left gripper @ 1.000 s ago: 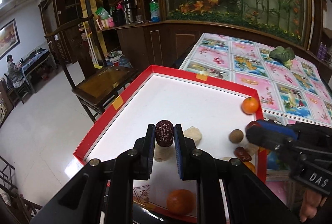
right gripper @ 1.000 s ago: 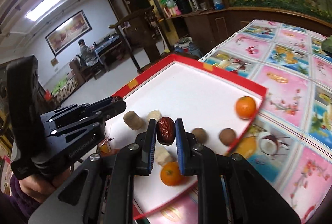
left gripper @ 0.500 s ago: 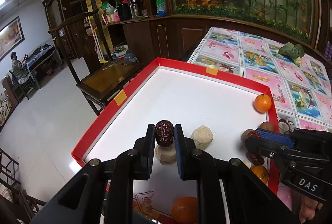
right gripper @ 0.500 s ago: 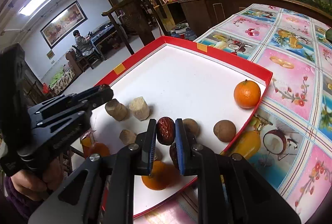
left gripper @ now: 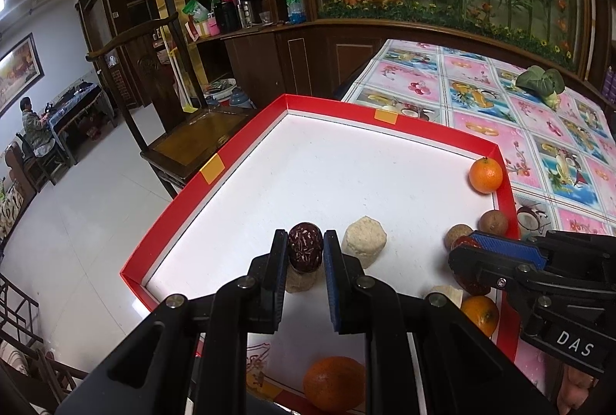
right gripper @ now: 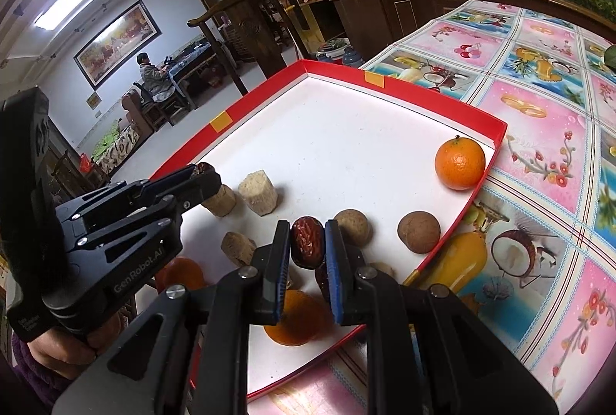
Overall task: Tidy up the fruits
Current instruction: 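Lower the date into the tray and open the right tool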
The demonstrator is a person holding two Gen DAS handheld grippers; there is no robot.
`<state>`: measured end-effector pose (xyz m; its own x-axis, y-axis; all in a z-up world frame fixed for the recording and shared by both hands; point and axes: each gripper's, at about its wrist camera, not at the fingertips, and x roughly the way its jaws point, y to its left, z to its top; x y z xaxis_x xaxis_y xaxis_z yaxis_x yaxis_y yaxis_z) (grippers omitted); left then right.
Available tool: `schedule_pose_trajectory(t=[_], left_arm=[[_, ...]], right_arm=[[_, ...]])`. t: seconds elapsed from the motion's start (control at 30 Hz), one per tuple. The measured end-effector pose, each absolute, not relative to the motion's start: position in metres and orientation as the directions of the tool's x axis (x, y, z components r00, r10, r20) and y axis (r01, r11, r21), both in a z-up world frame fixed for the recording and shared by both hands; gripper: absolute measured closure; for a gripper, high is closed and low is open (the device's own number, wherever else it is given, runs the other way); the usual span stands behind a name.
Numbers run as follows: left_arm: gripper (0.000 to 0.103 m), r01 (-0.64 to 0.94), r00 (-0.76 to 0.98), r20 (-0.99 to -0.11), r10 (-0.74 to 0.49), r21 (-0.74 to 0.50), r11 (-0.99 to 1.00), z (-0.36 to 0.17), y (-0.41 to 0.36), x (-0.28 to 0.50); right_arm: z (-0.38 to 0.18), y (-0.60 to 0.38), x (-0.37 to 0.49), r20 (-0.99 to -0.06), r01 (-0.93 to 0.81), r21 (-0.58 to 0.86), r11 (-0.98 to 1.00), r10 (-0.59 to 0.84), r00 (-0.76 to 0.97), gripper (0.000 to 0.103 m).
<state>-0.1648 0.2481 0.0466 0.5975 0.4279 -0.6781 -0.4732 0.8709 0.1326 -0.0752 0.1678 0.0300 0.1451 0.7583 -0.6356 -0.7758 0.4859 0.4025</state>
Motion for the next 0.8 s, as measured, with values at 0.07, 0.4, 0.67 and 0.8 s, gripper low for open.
schedule_pose_trajectory(t=[0.07, 0.4, 0.67, 0.8], left_arm=[[0.086, -0.472, 0.597, -0.677, 0.430, 0.137, 0.871, 0.0466, 0.2468, -0.1647], [0.086, -0.475, 0.592, -0.674, 0.441, 0.149, 0.867, 0.0460, 0.2453, -0.1650], [0.085, -0.481, 0.585, -0.676, 0.449, 0.156, 0.863, 0.0461, 0.2431, -0.1648], [0.059, -0.492, 0.578, -0.677, 0.456, 0.157, 0.857, 0.0454, 0.2438, -0.1657]], right_arm=[[0.0291, 0.1671, -0.0747, -0.638, -0.772, 0.405, 0.489, 0.756, 0.144, 0.083], [0.0283, 0.1666, -0.0744, -0.641, -0.769, 0.407, 0.493, 0.754, 0.143, 0.082], [0.0270, 0.1676, -0.0740, -0.645, -0.765, 0.415, 0.491, 0.752, 0.133, 0.082], [0.0261, 0.1682, -0.0746, -0.652, -0.762, 0.424, 0.489, 0.749, 0.118, 0.082]])
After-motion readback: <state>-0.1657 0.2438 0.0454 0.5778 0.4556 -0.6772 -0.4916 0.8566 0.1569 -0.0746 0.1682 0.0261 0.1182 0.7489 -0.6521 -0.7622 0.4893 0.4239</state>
